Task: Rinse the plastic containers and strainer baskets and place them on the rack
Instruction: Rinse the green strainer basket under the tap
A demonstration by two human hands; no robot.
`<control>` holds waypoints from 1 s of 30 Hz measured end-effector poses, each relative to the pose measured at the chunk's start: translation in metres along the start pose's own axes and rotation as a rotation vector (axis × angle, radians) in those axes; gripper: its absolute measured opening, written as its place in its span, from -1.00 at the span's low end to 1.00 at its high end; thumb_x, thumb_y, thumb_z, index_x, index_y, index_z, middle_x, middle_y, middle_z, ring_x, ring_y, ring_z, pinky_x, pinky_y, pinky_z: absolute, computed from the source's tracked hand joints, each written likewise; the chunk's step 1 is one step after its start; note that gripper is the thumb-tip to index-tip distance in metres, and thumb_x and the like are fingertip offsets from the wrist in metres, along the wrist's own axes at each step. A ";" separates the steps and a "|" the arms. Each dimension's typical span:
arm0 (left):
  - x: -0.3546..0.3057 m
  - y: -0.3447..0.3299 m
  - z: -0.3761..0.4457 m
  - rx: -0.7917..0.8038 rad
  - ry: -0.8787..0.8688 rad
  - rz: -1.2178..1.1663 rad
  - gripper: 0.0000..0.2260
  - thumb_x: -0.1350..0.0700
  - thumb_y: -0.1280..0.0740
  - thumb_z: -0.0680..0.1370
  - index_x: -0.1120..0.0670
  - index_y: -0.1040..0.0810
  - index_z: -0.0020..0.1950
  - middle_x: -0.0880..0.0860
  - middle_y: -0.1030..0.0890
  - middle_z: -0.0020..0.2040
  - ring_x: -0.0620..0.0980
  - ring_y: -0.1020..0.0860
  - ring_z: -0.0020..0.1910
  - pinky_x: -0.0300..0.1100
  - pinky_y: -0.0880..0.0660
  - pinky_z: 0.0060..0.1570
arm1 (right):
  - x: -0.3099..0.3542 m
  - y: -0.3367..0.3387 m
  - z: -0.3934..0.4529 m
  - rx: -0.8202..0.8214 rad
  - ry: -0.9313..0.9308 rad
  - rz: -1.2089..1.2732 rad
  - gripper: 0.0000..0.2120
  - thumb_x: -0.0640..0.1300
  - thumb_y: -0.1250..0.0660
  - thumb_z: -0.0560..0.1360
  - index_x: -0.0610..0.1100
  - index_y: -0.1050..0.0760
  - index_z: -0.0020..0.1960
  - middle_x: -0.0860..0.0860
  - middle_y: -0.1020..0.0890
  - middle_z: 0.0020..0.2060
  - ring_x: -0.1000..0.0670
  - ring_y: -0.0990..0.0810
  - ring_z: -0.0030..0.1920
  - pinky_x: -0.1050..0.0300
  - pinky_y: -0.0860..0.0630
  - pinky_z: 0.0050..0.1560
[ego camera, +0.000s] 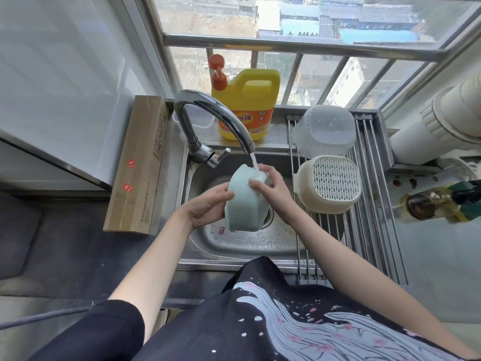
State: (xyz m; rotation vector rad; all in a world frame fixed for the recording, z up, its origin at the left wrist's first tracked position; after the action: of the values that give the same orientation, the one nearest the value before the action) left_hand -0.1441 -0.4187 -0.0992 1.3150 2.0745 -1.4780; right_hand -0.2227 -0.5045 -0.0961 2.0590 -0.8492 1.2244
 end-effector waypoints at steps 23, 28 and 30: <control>0.004 0.061 0.012 -0.715 -0.022 -0.214 -0.53 -0.27 -0.23 0.50 0.07 -0.62 0.13 0.15 -0.65 0.13 0.12 -0.59 0.15 0.07 -0.48 0.23 | -0.036 0.014 0.005 -0.009 -0.267 0.296 -0.55 0.27 0.05 0.59 0.12 -0.56 0.05 0.06 -0.63 0.08 0.00 -0.57 0.16 -0.14 -0.41 0.30; 0.006 0.041 0.017 -0.632 0.002 -0.388 -0.55 -0.23 -0.14 0.57 0.09 -0.62 0.02 0.13 -0.70 -0.08 0.10 -0.60 0.02 -0.02 -0.50 0.13 | -0.041 0.008 0.009 0.003 -0.352 0.542 -0.40 0.33 0.08 0.57 -0.01 -0.55 0.20 -0.07 -0.64 0.16 -0.10 -0.58 0.21 -0.16 -0.42 0.31; 0.009 0.039 0.018 -0.636 0.017 -0.430 -0.55 -0.23 -0.15 0.57 0.10 -0.62 0.00 0.15 -0.69 -0.04 0.12 -0.60 0.02 0.00 -0.49 0.15 | -0.044 0.008 0.009 -0.014 -0.398 0.628 -0.31 0.36 0.10 0.54 -0.08 -0.50 0.30 -0.12 -0.62 0.19 -0.13 -0.57 0.23 -0.17 -0.42 0.31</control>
State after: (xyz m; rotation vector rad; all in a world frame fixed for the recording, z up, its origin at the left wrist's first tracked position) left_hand -0.1231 -0.4271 -0.1364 0.6665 2.6340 -0.7916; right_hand -0.2405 -0.5060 -0.1376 2.1293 -1.7834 1.0984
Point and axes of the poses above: each hand's wrist, its own z-axis towards the middle knuckle, its own y-axis out of the back of the hand, x = y × z, the point moved 10 cm from there along z, towards the middle knuckle
